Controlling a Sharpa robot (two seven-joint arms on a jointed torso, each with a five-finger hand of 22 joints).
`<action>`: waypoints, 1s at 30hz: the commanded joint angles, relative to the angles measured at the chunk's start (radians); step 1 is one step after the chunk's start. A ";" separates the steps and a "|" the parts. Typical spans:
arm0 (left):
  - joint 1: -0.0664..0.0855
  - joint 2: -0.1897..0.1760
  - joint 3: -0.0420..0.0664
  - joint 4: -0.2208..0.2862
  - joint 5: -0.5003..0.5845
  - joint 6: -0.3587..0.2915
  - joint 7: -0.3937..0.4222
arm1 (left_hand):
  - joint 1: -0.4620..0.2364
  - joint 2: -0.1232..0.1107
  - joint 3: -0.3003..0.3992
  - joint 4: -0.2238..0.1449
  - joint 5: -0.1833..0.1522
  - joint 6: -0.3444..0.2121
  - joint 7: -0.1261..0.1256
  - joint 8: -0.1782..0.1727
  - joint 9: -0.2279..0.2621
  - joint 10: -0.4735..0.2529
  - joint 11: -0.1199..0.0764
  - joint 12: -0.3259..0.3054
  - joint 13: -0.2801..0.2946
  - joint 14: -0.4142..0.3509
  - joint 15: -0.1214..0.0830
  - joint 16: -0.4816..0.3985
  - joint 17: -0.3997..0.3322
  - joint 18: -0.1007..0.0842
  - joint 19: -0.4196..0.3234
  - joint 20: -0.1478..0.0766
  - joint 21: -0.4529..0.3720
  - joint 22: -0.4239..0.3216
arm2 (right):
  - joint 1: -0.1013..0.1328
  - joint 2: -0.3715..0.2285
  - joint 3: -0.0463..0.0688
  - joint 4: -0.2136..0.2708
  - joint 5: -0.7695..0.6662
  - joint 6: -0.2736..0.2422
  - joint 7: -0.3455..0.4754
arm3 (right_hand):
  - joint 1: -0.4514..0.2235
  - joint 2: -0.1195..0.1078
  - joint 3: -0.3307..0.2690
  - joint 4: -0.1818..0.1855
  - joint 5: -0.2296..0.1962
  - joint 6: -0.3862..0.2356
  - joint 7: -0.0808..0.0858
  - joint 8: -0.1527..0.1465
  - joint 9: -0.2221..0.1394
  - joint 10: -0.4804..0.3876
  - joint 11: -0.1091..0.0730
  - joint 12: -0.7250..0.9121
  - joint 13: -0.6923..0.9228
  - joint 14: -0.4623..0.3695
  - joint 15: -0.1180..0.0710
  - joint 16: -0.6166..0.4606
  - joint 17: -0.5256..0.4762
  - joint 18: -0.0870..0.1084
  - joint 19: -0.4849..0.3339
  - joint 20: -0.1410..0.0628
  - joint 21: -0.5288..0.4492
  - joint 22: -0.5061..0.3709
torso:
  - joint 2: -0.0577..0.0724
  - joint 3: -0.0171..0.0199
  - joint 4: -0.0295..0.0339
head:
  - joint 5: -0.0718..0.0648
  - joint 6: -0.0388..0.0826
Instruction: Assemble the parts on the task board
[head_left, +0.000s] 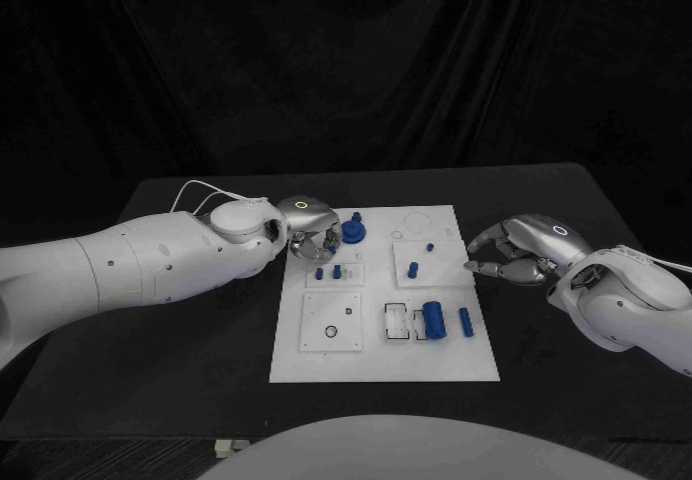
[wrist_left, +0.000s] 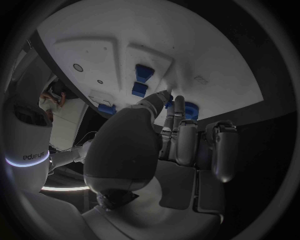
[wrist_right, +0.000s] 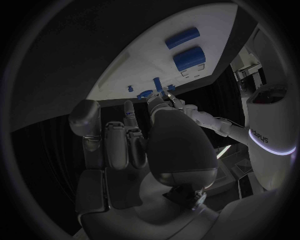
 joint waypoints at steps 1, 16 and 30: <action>-0.004 0.000 -0.002 0.000 -0.001 0.035 -0.003 | 0.001 0.013 -0.005 0.002 -0.004 0.005 -0.003 0.003 0.000 0.007 0.001 -0.004 -0.002 -0.009 -0.001 -0.007 -0.003 -0.014 0.012 -0.007 -0.007 0.222 | -0.003 0.000 0.001 0.001 -0.002 0.005 -0.014 | 0.012 0.000 0.002 -0.006 0.003 0.008 0.000 -0.006 -0.001 0.108 0.005 0.003 0.263 0.070 0.006 -0.004 0.097 0.008 -0.002 0.004 -0.005 0.117 | 0.000 0.0000 0.0000 | 0.001 0.000; -0.005 -0.003 -0.002 0.007 -0.001 0.037 -0.003 | 0.001 0.012 -0.004 0.001 -0.004 0.007 -0.003 0.002 -0.001 0.007 0.001 -0.006 -0.003 -0.012 -0.001 -0.011 -0.008 -0.014 0.010 -0.006 -0.009 0.221 | -0.005 0.000 0.001 0.000 -0.002 0.005 -0.015 | 0.012 0.000 0.002 -0.006 0.003 0.008 0.000 -0.006 -0.001 0.108 0.005 0.003 0.263 0.070 0.006 -0.004 0.097 0.008 -0.002 0.004 -0.005 0.117 | -0.001 -0.0003 0.0006 | 0.001 0.000; -0.006 -0.001 -0.002 0.003 -0.001 0.037 -0.013 | -0.035 -0.010 -0.005 0.035 -0.125 -0.179 0.002 -0.037 -0.079 -0.038 0.018 -0.078 -0.054 -0.020 0.010 -0.019 -0.025 -0.012 0.004 -0.004 -0.019 0.219 | -0.005 0.000 0.001 -0.001 -0.002 0.005 -0.016 | 0.012 0.000 0.002 -0.006 0.003 0.008 0.000 -0.006 -0.001 0.108 0.005 0.003 0.263 0.070 0.006 -0.004 0.097 0.008 -0.002 0.004 -0.005 0.117 | -0.001 0.0002 -0.0010 | 0.002 0.000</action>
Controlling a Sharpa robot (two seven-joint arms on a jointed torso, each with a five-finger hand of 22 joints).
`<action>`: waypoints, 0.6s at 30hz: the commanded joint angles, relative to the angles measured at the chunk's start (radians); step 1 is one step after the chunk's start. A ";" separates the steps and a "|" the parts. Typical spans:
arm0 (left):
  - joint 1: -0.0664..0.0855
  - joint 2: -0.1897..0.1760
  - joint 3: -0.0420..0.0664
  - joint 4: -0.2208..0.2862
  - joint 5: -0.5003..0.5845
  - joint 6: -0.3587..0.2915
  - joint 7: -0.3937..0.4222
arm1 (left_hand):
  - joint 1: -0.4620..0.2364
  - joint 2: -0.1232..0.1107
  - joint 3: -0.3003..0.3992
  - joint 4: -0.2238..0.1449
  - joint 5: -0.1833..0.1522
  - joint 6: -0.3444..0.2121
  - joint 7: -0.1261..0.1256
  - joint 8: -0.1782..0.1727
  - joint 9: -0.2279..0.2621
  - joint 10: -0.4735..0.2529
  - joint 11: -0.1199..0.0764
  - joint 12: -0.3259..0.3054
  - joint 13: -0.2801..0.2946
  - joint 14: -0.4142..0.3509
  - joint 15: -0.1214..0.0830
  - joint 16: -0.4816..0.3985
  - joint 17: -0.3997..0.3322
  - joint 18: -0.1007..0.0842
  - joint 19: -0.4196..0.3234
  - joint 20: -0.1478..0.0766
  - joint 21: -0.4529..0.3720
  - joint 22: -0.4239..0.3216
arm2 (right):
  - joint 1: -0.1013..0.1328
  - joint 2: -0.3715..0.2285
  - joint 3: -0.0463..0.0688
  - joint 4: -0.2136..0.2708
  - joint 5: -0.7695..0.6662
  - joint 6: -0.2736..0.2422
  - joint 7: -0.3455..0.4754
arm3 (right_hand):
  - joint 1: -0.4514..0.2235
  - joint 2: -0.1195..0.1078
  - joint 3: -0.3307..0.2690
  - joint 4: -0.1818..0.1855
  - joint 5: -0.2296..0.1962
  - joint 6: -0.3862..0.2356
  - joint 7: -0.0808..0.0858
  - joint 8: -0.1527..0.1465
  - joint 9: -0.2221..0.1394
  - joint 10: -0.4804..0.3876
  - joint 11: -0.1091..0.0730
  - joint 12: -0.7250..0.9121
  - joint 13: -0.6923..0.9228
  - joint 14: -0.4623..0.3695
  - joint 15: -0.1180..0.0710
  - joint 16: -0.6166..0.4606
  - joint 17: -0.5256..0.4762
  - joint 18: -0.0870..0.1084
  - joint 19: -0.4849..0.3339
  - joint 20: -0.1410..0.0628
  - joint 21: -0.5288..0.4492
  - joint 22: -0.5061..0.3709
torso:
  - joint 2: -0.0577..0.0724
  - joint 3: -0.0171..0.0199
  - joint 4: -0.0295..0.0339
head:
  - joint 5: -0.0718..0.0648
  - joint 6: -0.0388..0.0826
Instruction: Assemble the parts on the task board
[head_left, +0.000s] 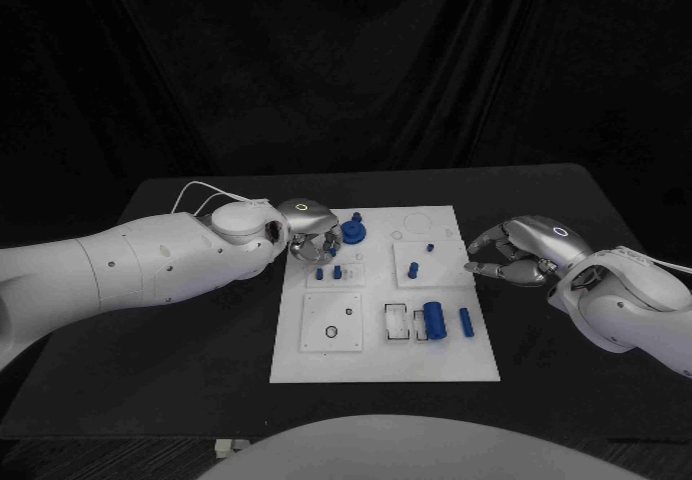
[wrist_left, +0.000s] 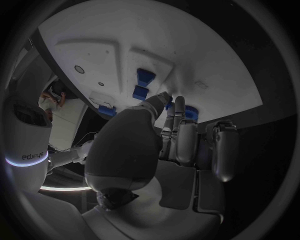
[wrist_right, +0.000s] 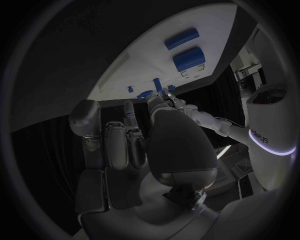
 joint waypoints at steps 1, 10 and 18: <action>-0.003 0.000 0.000 -0.002 0.000 0.015 -0.004 | -0.024 -0.031 -0.001 0.028 -0.064 -0.135 0.001 -0.009 -0.066 -0.034 0.012 -0.050 -0.037 -0.007 0.008 -0.006 -0.005 -0.012 0.004 -0.003 -0.008 0.219 | -0.003 0.000 0.001 0.000 -0.002 0.003 -0.015 | 0.012 0.000 0.002 -0.006 0.004 0.008 0.000 -0.006 -0.001 0.108 0.005 0.003 0.263 0.070 0.006 -0.004 0.097 0.008 -0.002 0.004 -0.005 0.117 | 0.001 0.0006 -0.0011 | 0.000 0.000; -0.004 -0.008 0.000 -0.006 0.000 -0.021 -0.008 | -0.036 -0.036 -0.071 0.076 -0.128 -0.300 -0.068 -0.007 -0.159 -0.080 0.032 -0.084 -0.060 -0.018 0.019 -0.007 -0.022 -0.008 -0.007 0.005 -0.025 0.214 | -0.003 -0.002 0.001 0.000 -0.002 0.002 -0.015 | 0.012 -0.001 0.001 -0.005 0.004 0.008 0.000 -0.007 -0.002 0.108 0.005 0.003 0.263 0.069 0.006 -0.006 0.096 0.008 -0.002 0.004 -0.008 0.116 | 0.001 0.0009 -0.0006 | 0.003 0.000; -0.005 -0.036 0.000 -0.012 0.000 -0.066 -0.005 | -0.028 -0.032 -0.084 0.082 -0.125 -0.305 -0.079 -0.003 -0.168 -0.074 0.028 -0.076 -0.056 -0.019 0.019 -0.007 -0.025 -0.008 -0.007 0.006 -0.027 0.214 | -0.003 -0.007 0.001 0.004 -0.002 0.002 -0.016 | 0.012 -0.002 0.000 -0.006 0.003 0.008 0.000 -0.007 -0.002 0.107 0.005 0.002 0.262 0.069 0.006 -0.008 0.094 0.009 -0.003 0.004 -0.012 0.115 | 0.001 0.0000 -0.0001 | 0.009 0.000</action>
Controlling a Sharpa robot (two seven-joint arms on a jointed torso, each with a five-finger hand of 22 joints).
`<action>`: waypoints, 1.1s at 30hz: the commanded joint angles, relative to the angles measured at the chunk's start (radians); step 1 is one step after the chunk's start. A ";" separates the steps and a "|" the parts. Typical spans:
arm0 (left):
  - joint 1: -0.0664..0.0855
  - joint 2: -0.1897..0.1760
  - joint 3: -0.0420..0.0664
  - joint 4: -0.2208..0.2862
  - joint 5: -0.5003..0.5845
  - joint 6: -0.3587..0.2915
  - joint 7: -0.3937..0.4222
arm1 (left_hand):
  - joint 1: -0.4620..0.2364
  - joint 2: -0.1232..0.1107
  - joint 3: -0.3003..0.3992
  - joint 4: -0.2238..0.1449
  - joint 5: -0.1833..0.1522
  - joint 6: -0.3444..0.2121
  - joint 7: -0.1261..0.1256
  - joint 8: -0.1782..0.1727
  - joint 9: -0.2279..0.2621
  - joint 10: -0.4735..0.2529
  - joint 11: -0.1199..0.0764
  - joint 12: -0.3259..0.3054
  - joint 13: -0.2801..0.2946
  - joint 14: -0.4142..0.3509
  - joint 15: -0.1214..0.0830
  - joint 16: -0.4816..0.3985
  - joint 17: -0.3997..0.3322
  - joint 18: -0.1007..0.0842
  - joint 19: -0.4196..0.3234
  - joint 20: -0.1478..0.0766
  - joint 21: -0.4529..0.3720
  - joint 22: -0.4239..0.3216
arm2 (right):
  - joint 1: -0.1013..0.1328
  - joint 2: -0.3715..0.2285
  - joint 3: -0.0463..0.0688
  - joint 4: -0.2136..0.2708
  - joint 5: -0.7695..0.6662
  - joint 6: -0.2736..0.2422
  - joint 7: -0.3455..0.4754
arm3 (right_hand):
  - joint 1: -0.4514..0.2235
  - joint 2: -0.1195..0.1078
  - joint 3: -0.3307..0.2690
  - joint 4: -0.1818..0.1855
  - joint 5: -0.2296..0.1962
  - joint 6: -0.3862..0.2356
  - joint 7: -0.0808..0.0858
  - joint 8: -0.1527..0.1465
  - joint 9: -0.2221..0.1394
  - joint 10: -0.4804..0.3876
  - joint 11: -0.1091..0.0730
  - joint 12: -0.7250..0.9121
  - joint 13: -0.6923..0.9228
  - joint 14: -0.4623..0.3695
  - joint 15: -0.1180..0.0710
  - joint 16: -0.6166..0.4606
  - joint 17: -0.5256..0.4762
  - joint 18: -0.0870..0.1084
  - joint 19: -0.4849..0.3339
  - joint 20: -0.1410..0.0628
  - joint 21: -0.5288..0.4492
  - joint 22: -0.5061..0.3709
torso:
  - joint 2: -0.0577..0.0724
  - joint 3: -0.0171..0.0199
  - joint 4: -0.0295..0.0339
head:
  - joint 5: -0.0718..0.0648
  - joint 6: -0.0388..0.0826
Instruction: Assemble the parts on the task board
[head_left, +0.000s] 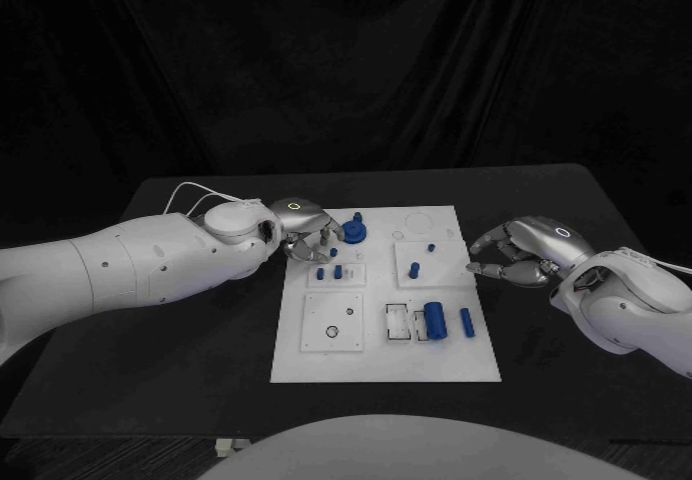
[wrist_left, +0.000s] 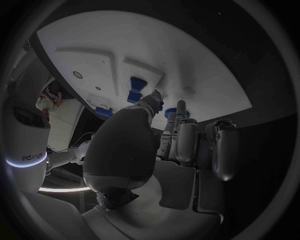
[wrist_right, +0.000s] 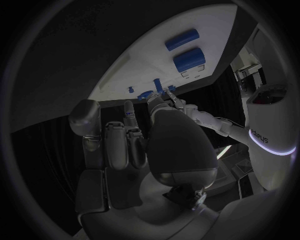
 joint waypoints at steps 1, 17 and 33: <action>-0.001 -0.015 0.001 -0.003 0.000 -0.052 0.006 | 0.009 0.003 -0.009 0.001 0.001 0.005 -0.004 0.006 -0.002 -0.001 -0.003 0.008 0.002 -0.006 0.002 -0.005 -0.006 -0.008 -0.005 0.002 -0.009 0.214 | -0.003 -0.006 0.001 0.006 -0.002 0.000 -0.016 | 0.012 -0.002 0.000 -0.006 0.003 0.008 0.000 -0.003 -0.001 0.105 0.005 0.000 0.260 0.069 0.006 -0.007 0.093 0.009 -0.004 0.004 -0.007 0.115 | 0.000 -0.0008 0.0006 | 0.003 0.000; 0.003 -0.177 0.001 0.048 0.261 -0.314 0.205 | 0.111 -0.038 -0.097 0.122 0.054 -0.016 -0.035 0.190 0.035 -0.569 0.029 0.397 0.350 -0.499 0.034 -0.310 -0.465 0.057 -0.281 0.036 -0.344 0.122 | 0.115 -0.040 0.001 0.055 -0.055 0.033 -0.072 | 0.142 -0.145 0.262 -0.065 0.602 -0.043 0.009 -0.064 -0.030 -0.610 0.013 -0.835 -0.499 0.010 0.013 -0.130 -0.021 0.041 -0.099 0.004 -0.247 0.072 | 0.005 -0.0057 0.0000 | 0.023 0.000; 0.007 -0.219 0.000 0.178 1.059 -0.057 0.642 | -0.088 0.096 -0.352 0.128 0.154 -0.144 0.081 0.296 0.015 -0.892 0.057 0.437 0.220 -1.182 0.142 -0.813 -0.757 0.053 -1.085 0.114 -1.207 -0.208 | 0.156 0.095 0.001 -0.047 -0.158 0.220 -0.097 | 0.117 -0.146 0.166 -0.118 0.359 -0.095 -0.027 -0.043 0.027 -0.817 0.071 -1.031 -0.674 -0.076 0.043 -0.226 -0.111 0.069 -0.211 0.039 -0.457 0.029 | 0.030 -0.0460 0.0524 | -0.028 0.000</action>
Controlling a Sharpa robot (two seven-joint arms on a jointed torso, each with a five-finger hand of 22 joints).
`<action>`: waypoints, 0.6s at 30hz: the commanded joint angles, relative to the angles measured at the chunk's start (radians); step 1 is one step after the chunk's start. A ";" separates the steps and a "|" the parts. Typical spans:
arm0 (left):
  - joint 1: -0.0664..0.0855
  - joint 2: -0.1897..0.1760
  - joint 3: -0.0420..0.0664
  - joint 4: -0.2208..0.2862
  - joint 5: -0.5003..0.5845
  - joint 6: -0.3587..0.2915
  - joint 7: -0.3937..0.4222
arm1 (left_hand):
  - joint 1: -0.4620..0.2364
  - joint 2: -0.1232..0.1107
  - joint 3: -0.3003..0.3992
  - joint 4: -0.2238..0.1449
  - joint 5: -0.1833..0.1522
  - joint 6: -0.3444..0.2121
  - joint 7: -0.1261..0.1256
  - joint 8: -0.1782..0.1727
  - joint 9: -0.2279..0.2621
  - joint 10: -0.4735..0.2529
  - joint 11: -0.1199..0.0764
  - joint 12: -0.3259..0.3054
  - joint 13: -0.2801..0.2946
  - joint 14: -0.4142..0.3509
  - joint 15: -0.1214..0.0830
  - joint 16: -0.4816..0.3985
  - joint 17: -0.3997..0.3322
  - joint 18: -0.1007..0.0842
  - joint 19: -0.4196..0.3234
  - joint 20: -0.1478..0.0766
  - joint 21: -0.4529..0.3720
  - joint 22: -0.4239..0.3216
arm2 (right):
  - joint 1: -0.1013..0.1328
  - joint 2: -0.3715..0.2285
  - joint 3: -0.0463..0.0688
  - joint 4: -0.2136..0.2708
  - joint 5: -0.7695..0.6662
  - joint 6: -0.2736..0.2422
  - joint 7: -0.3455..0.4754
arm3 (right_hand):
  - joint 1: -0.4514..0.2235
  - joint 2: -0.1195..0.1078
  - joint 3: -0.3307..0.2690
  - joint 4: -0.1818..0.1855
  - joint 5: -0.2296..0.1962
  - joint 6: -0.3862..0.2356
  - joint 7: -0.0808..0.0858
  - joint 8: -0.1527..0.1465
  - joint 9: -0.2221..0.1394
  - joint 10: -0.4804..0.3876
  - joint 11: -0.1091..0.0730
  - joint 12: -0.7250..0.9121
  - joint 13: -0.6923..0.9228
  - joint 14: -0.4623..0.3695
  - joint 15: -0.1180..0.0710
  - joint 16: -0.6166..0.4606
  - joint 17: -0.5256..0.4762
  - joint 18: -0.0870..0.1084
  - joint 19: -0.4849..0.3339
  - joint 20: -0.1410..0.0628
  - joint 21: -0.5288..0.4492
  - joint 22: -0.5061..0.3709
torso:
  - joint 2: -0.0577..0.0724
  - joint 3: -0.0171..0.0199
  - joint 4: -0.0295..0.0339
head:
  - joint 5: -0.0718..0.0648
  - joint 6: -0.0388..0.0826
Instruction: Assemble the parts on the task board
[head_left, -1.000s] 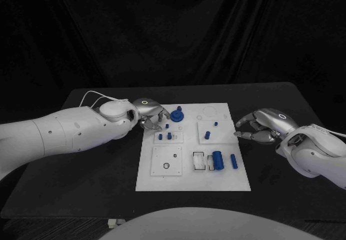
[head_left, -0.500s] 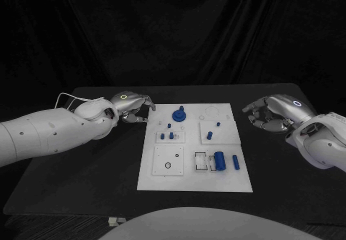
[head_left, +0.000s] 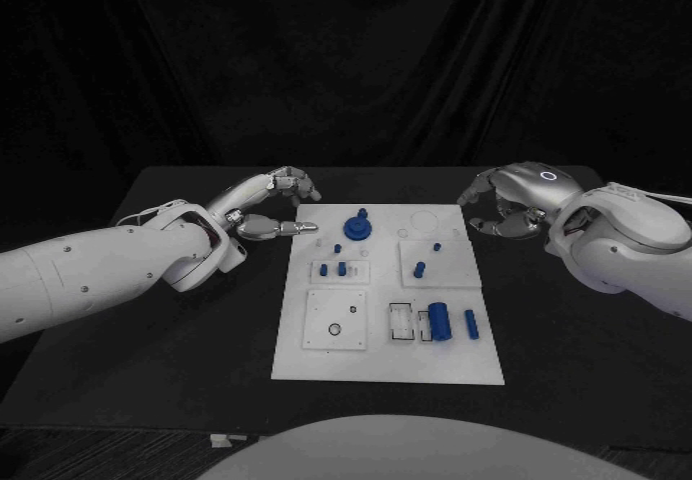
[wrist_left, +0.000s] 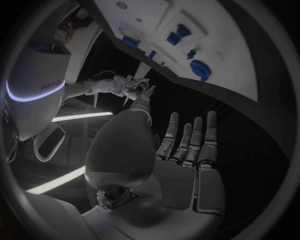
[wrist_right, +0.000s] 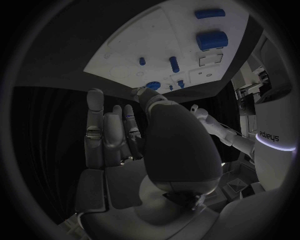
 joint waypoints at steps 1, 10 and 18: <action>0.000 -0.003 0.001 0.037 0.294 0.135 0.185 | -0.017 0.052 -0.027 0.001 -0.009 -0.014 0.018 0.030 -0.015 -0.017 -0.017 -0.004 -0.052 -0.035 -0.015 -0.053 -0.067 0.005 -0.041 0.007 -0.077 -0.054 | -0.019 0.019 0.000 -0.021 -0.049 0.069 -0.010 | -0.014 0.004 -0.023 0.001 -0.019 0.012 -0.001 0.017 0.017 -0.009 0.000 0.008 0.000 -0.014 0.001 -0.010 -0.008 0.015 -0.013 0.002 -0.025 0.028 | 0.011 -0.0197 0.0236 | -0.014 0.000; -0.002 -0.012 0.000 0.099 0.343 0.194 0.220 | 0.009 0.128 -0.095 0.000 0.027 -0.084 -0.009 0.028 -0.149 -0.077 -0.034 -0.093 -0.332 -0.119 -0.021 -0.250 -0.302 0.049 -0.100 0.048 -0.214 -0.200 | -0.051 0.041 0.000 -0.039 -0.053 0.105 0.010 | -0.022 0.009 -0.050 0.005 -0.018 0.020 -0.002 0.035 0.048 -0.018 -0.001 0.031 0.007 -0.024 0.003 -0.019 -0.019 0.018 -0.023 0.004 -0.061 0.021 | 0.028 -0.0439 0.0590 | -0.049 0.000; -0.003 -0.023 0.000 0.119 0.350 0.214 0.223 | 0.018 0.141 -0.102 -0.001 0.032 -0.091 -0.019 0.000 -0.200 -0.085 -0.035 -0.151 -0.435 -0.121 -0.013 -0.289 -0.339 0.061 -0.120 0.059 -0.213 -0.238 | -0.063 0.048 0.000 -0.044 -0.053 0.138 0.006 | -0.023 0.019 -0.067 0.007 -0.011 0.020 0.008 0.048 0.078 -0.026 -0.003 0.049 0.012 -0.025 0.002 -0.013 -0.015 0.018 -0.020 0.005 -0.068 0.022 | 0.036 -0.0644 0.0722 | -0.067 0.000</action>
